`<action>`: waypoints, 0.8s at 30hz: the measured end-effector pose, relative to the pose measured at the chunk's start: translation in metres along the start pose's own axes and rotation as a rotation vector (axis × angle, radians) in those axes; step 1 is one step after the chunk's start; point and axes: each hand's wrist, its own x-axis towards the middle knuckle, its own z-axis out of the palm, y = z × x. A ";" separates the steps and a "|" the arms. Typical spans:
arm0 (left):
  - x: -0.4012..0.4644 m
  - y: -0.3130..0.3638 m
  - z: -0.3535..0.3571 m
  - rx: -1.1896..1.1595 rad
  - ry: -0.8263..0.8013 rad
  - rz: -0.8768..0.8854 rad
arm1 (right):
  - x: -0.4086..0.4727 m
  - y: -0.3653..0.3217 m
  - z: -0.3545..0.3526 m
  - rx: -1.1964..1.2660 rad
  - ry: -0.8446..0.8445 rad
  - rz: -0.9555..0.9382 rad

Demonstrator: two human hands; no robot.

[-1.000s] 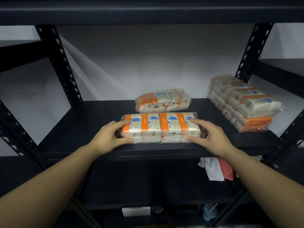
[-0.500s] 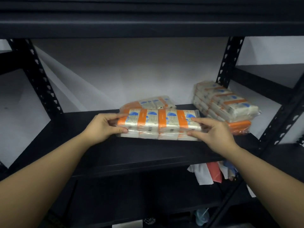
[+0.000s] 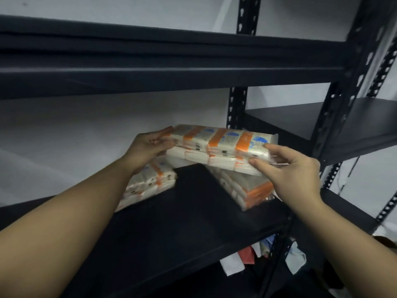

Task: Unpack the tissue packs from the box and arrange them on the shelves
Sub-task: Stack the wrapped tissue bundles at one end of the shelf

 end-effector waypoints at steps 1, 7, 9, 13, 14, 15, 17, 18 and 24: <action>0.017 -0.003 0.011 0.000 -0.002 0.005 | 0.003 0.001 -0.001 -0.026 0.050 -0.006; 0.090 -0.011 0.065 -0.055 0.008 0.009 | 0.011 0.008 0.002 -0.198 0.189 -0.096; 0.104 -0.017 0.079 -0.070 -0.007 0.008 | 0.011 0.014 0.005 -0.253 0.207 -0.125; 0.126 -0.028 0.098 -0.077 -0.026 0.006 | 0.007 0.028 0.015 -0.292 0.214 -0.131; 0.132 -0.031 0.101 -0.068 -0.030 0.008 | 0.006 0.031 0.018 -0.290 0.207 -0.130; 0.137 -0.034 0.102 -0.053 -0.034 0.012 | 0.006 0.033 0.020 -0.284 0.203 -0.133; 0.146 -0.040 0.103 -0.022 -0.031 0.033 | 0.007 0.036 0.024 -0.276 0.197 -0.153; 0.147 -0.041 0.105 -0.011 -0.028 0.049 | 0.009 0.037 0.026 -0.279 0.191 -0.164; 0.155 -0.052 0.110 0.092 0.054 0.088 | 0.019 0.041 0.033 -0.297 0.132 -0.119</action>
